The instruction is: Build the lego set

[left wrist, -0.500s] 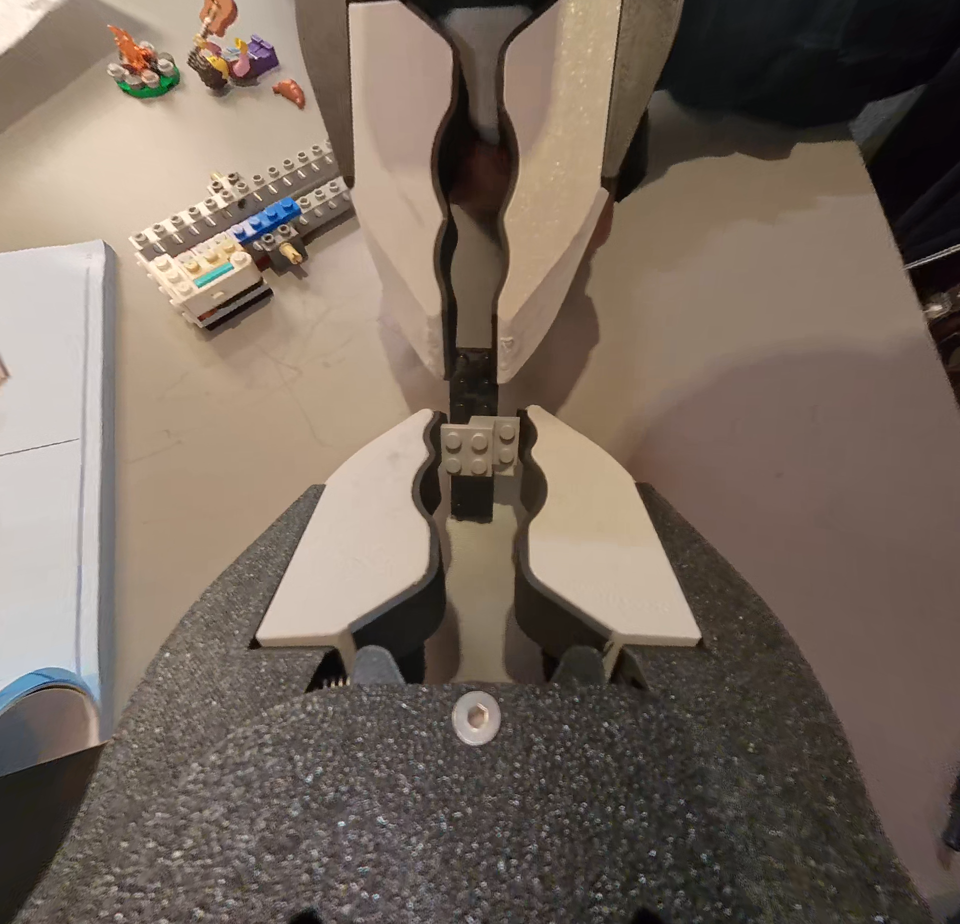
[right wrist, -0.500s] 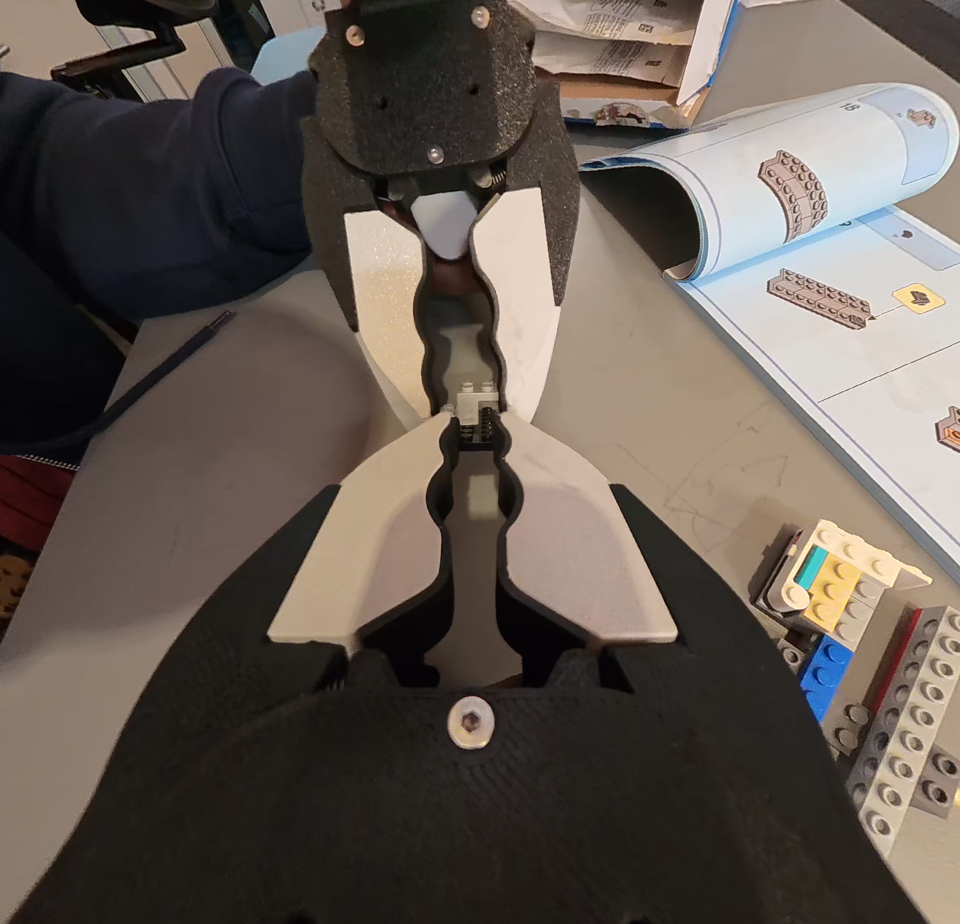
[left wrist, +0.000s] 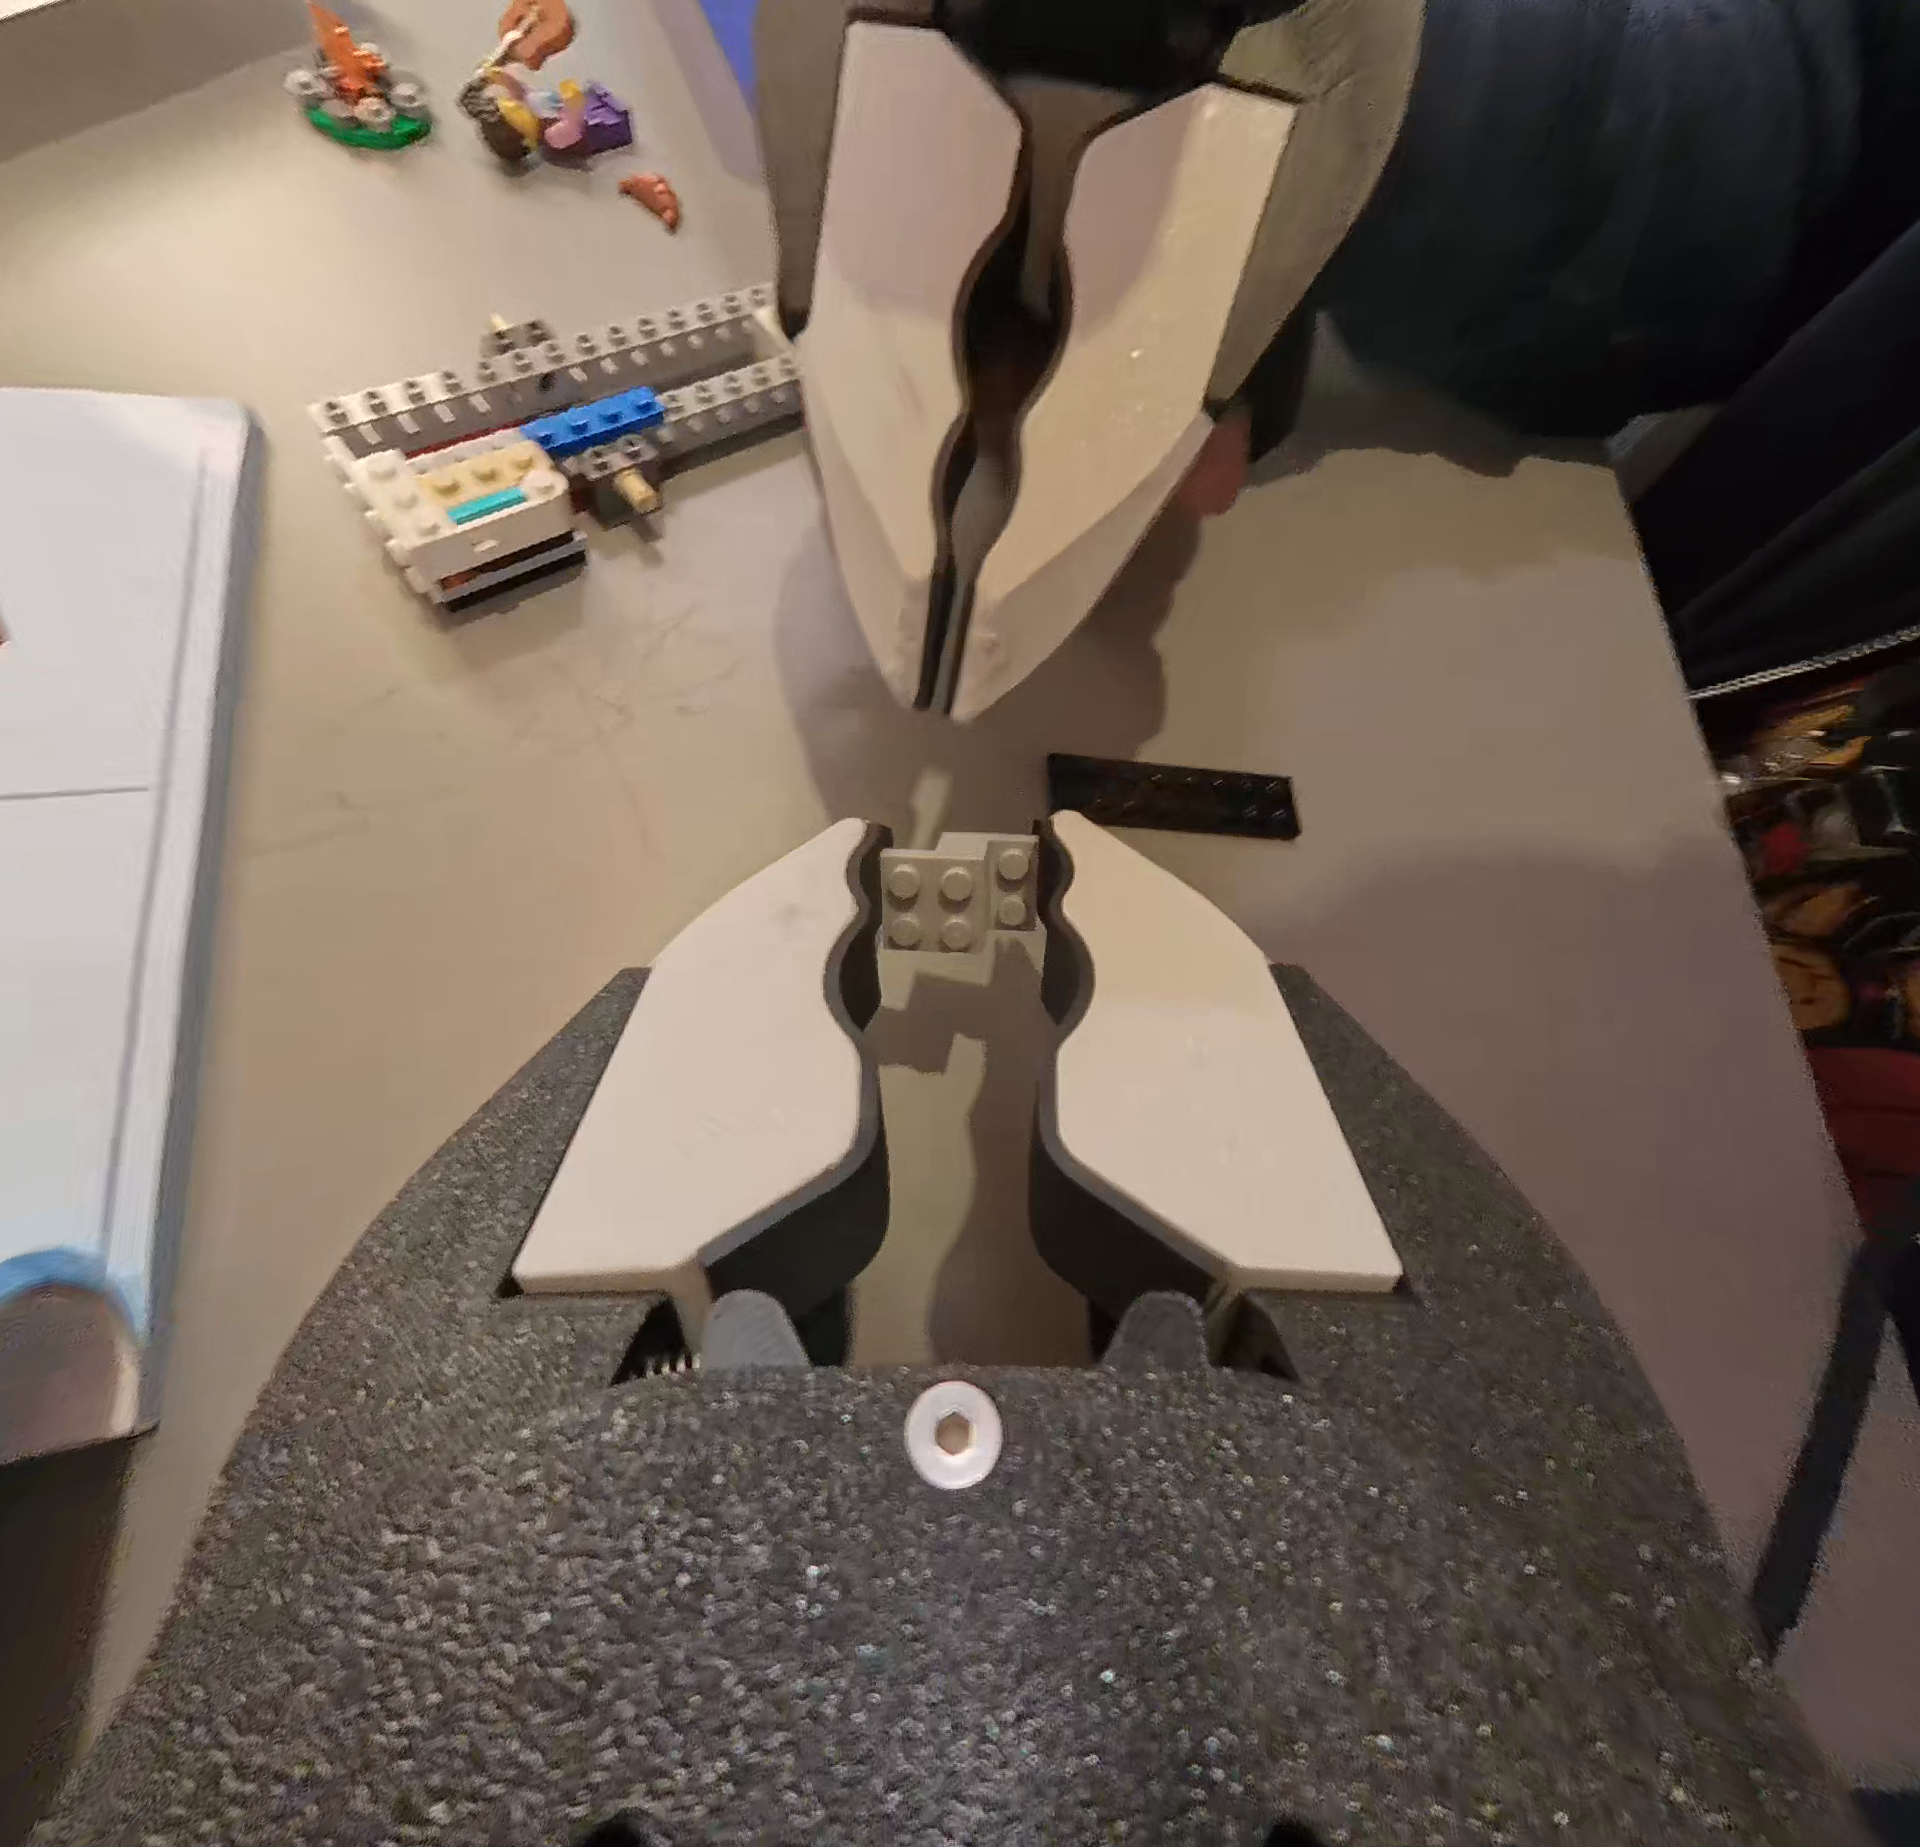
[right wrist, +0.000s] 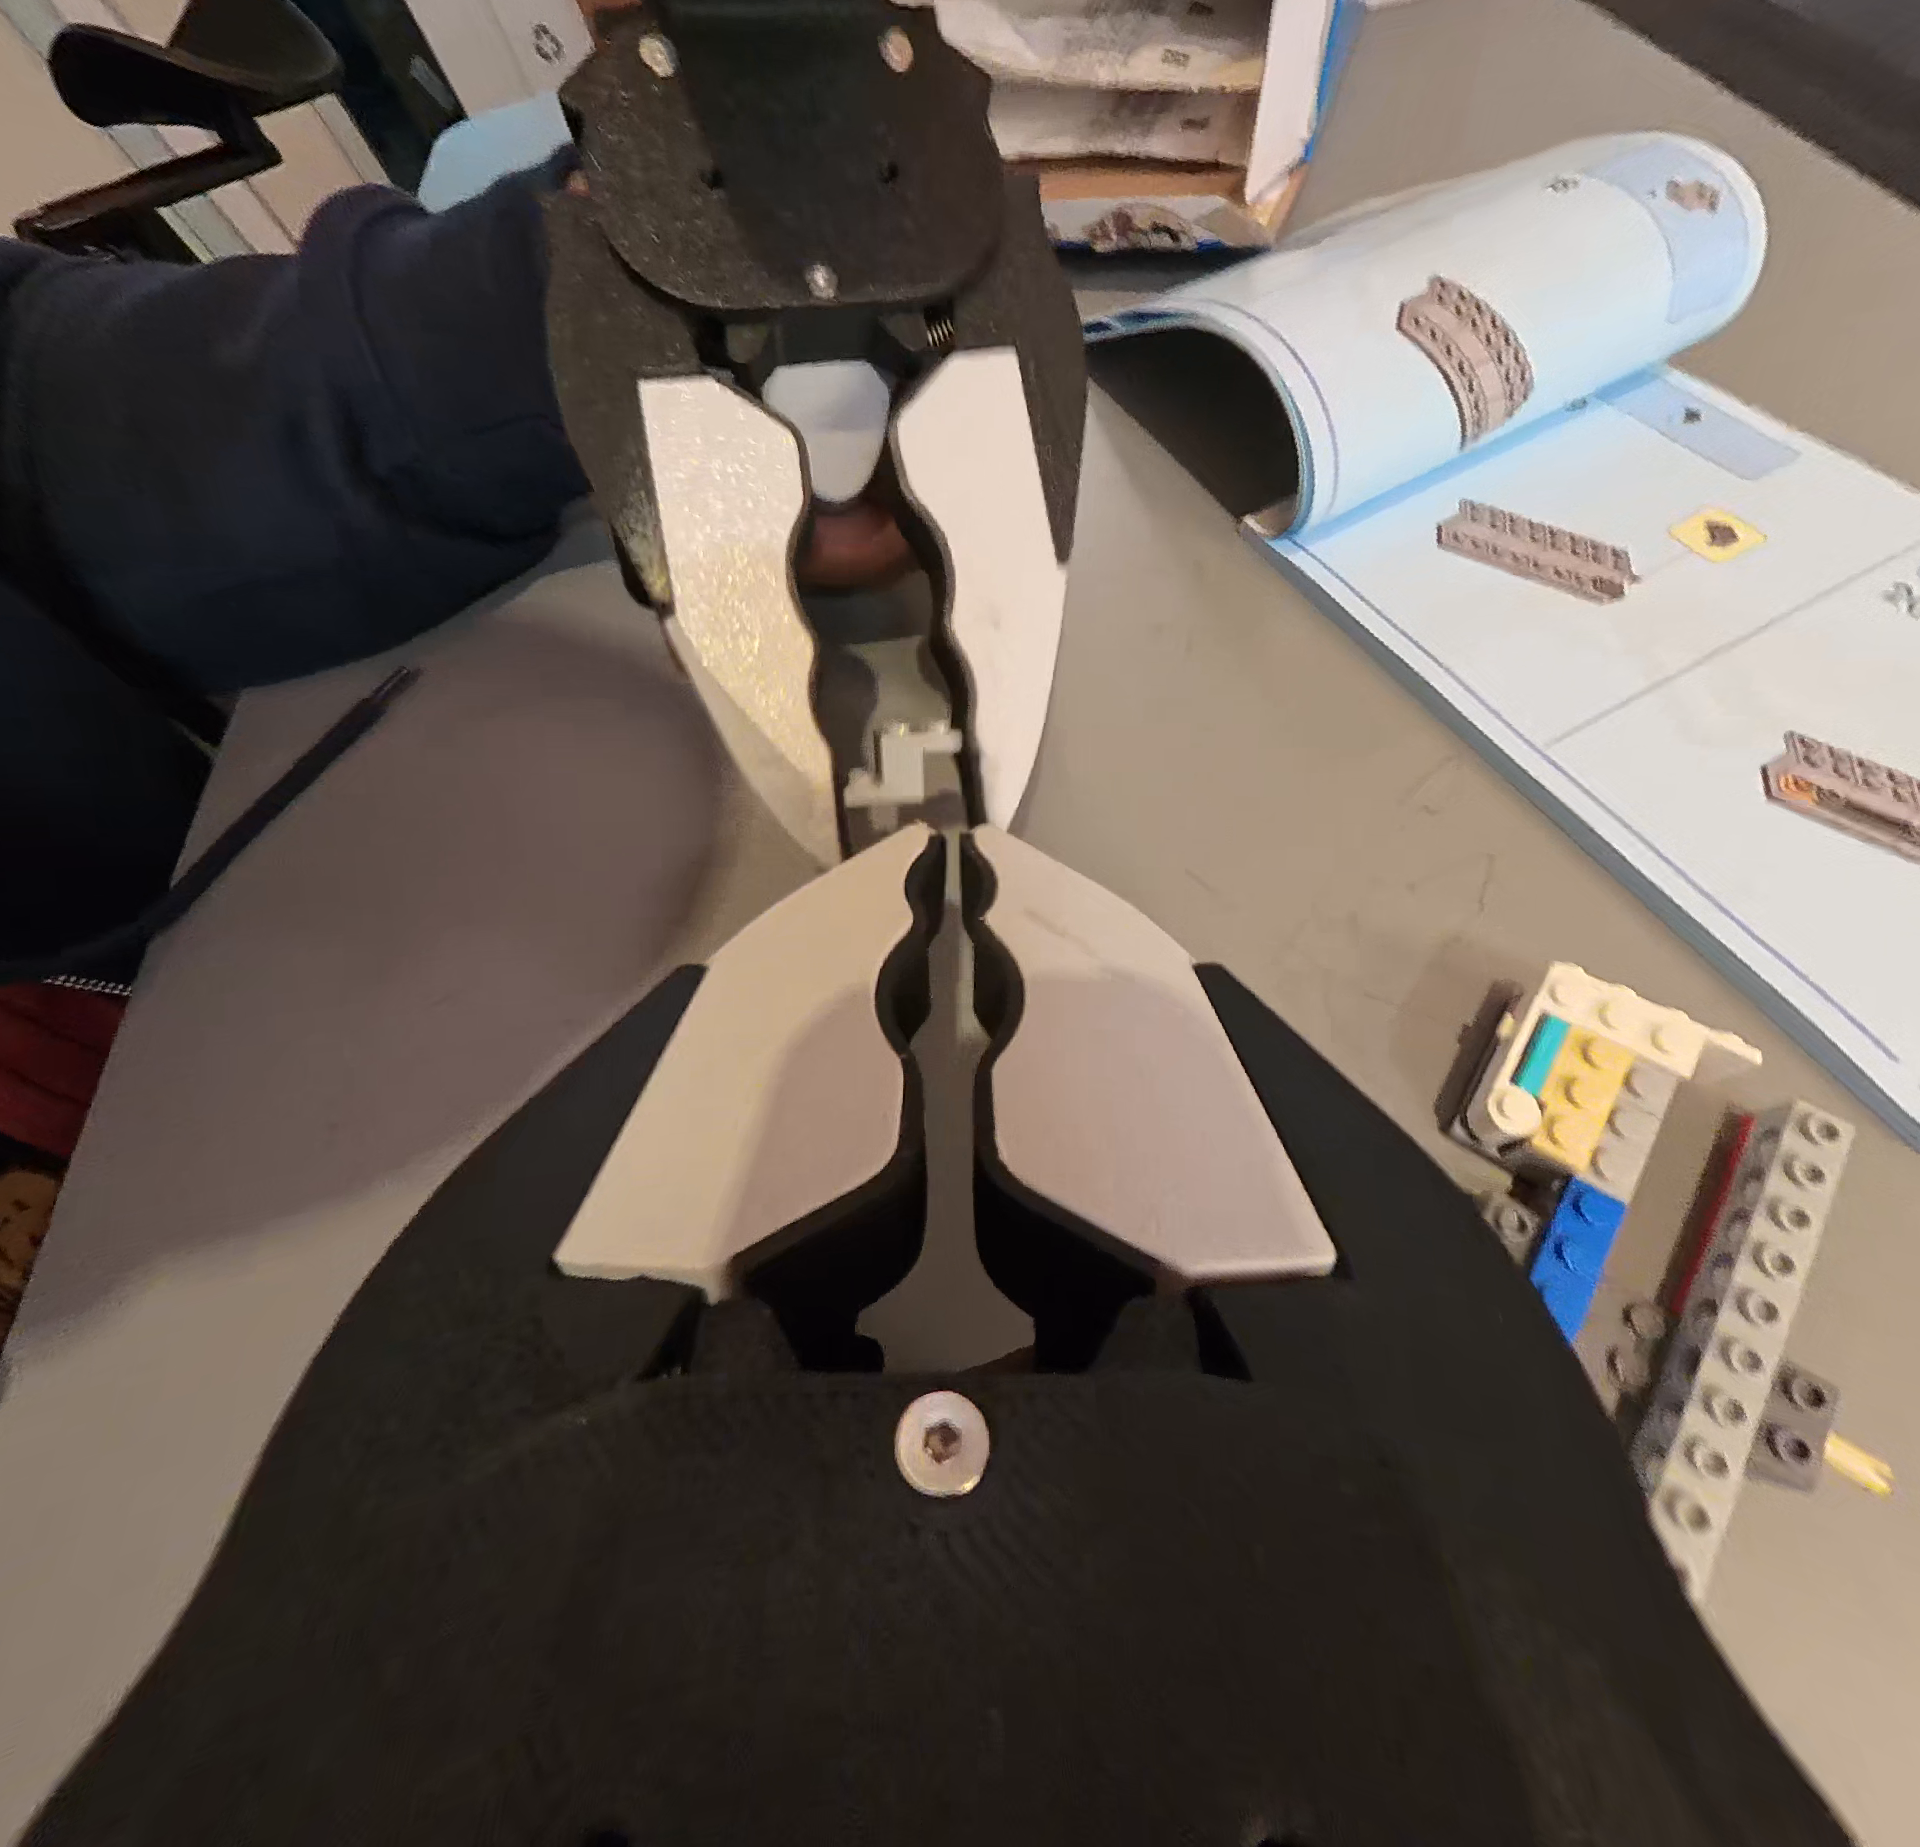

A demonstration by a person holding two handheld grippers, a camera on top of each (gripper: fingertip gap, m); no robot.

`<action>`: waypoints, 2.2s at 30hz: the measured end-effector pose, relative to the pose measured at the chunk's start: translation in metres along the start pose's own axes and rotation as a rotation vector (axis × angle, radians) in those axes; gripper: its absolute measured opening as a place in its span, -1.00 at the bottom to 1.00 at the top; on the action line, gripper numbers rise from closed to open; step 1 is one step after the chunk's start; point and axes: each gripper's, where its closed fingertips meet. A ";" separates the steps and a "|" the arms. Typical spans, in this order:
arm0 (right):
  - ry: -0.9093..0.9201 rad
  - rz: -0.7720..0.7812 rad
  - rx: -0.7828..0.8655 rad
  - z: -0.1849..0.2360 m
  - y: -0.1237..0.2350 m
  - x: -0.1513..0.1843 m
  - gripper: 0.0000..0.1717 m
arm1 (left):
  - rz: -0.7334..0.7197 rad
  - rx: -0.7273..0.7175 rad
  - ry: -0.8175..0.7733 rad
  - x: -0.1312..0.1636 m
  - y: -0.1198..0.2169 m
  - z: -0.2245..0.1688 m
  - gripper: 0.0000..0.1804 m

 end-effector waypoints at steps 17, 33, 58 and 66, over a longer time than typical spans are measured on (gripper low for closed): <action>-0.414 0.377 0.486 0.049 -0.005 0.077 -0.35 | -0.110 -0.204 0.178 -0.019 0.009 0.040 -0.69; -0.073 0.320 0.517 0.017 -0.008 0.038 -0.93 | -0.225 -0.135 0.272 -0.016 0.029 0.047 -0.69; 0.034 0.114 0.681 -0.050 -0.014 -0.011 -1.00 | -1.031 0.185 0.364 -0.051 0.140 0.050 -0.70; -0.254 0.216 0.663 -0.065 0.003 0.035 -0.77 | -0.986 0.168 0.326 -0.054 0.132 0.045 -0.69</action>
Point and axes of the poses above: each gripper's, where its closed fingertips meet, y back along the fingers, x out of its underside, z = x × y across the jaws, and after that the axes turned 14 degrees about z, right-handed
